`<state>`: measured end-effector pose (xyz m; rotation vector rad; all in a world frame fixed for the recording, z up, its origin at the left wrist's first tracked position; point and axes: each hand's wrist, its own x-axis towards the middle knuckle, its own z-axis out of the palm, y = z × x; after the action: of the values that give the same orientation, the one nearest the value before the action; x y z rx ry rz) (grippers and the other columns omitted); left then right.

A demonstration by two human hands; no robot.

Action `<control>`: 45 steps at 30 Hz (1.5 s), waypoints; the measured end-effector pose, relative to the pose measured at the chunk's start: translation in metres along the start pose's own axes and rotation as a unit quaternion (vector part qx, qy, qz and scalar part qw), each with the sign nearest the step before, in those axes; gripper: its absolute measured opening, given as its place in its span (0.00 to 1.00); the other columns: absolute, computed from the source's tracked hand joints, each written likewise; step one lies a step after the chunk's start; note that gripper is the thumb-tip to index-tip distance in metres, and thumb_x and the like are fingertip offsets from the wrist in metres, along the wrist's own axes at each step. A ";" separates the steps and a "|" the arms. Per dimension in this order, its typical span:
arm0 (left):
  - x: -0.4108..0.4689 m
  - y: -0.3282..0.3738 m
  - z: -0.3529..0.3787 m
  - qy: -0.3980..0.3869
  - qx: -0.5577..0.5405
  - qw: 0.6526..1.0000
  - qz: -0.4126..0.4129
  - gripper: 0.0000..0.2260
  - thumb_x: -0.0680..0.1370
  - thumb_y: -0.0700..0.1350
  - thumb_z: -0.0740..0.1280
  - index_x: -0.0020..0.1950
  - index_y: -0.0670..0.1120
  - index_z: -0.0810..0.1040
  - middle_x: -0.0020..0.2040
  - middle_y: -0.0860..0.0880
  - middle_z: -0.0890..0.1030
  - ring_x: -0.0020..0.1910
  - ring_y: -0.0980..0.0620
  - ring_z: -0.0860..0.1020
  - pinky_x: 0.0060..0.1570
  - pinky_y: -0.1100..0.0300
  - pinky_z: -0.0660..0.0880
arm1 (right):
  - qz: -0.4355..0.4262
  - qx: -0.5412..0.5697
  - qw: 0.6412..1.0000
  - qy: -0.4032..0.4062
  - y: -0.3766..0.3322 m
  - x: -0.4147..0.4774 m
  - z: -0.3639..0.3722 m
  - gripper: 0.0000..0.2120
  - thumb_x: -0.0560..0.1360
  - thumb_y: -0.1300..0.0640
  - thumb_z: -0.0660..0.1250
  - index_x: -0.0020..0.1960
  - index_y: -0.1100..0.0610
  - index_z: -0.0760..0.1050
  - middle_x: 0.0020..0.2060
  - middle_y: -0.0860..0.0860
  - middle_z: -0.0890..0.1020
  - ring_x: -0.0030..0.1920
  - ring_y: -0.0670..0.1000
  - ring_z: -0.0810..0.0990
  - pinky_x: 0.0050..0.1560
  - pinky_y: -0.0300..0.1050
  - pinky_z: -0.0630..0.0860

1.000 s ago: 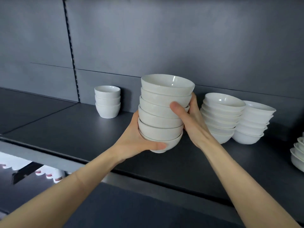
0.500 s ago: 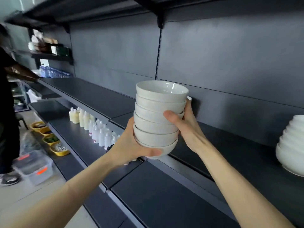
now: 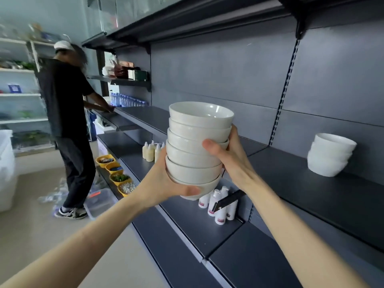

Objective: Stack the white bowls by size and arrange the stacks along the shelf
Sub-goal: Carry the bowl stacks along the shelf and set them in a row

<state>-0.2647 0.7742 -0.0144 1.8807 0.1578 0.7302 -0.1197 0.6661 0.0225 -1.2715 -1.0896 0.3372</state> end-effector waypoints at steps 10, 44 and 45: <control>0.070 -0.064 -0.125 0.041 0.036 0.998 0.016 0.41 0.58 0.40 0.81 0.62 0.61 0.64 0.58 0.65 0.77 0.59 0.64 0.75 0.54 0.67 0.75 | -0.009 0.011 0.999 -0.044 0.054 0.133 0.093 0.37 0.57 0.41 0.74 0.63 0.42 0.63 0.56 0.43 0.79 0.55 0.43 0.80 0.55 0.46 0.78; 0.524 -0.369 -0.466 -0.154 -0.054 0.983 0.080 0.40 0.59 0.42 0.80 0.65 0.58 0.65 0.60 0.64 0.77 0.61 0.63 0.75 0.54 0.71 0.73 | 0.003 -0.104 0.982 0.159 0.294 0.626 0.263 0.44 0.55 0.41 0.72 0.67 0.48 0.59 0.54 0.40 0.76 0.48 0.32 0.79 0.44 0.27 0.74; 0.537 -0.378 -0.469 -0.157 -0.054 0.983 0.082 0.40 0.59 0.40 0.81 0.63 0.59 0.64 0.57 0.68 0.77 0.59 0.67 0.75 0.52 0.74 0.72 | 0.005 -0.112 0.980 0.165 0.301 0.637 0.262 0.44 0.55 0.41 0.72 0.67 0.48 0.59 0.55 0.40 0.76 0.48 0.31 0.79 0.44 0.27 0.74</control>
<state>-0.0089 1.5393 -0.0065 1.8919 -0.2357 0.5303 0.0887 1.3887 0.0289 -1.4728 -0.8527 0.0059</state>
